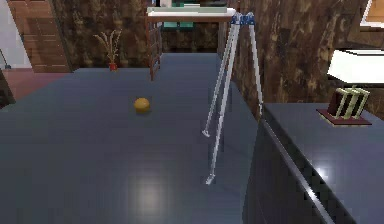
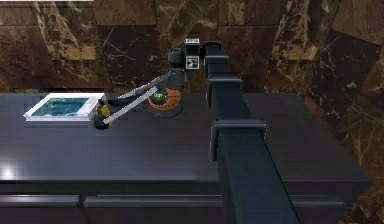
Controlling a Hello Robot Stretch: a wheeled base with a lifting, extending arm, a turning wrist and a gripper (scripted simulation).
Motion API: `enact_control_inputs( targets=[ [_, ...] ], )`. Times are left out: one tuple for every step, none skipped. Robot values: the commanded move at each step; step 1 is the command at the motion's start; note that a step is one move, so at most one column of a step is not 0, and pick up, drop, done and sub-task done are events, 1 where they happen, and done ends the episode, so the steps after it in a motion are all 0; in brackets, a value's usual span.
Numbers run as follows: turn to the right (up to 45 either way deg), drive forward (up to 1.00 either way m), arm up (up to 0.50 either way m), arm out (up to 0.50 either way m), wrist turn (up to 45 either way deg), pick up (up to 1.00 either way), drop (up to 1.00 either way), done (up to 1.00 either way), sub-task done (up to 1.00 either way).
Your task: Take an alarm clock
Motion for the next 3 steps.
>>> enact_control_inputs(
  targets=[
    [0.0,0.0,0.0,0.0,45.0,0.0,0.0,0.0,0.0],
    [0.0,0.0,0.0,0.0,24.0,0.0,0.0,0.0,0.0],
    [0.0,0.0,0.0,0.0,0.0,1.0,0.0,0.0,0.0]
  ],
)
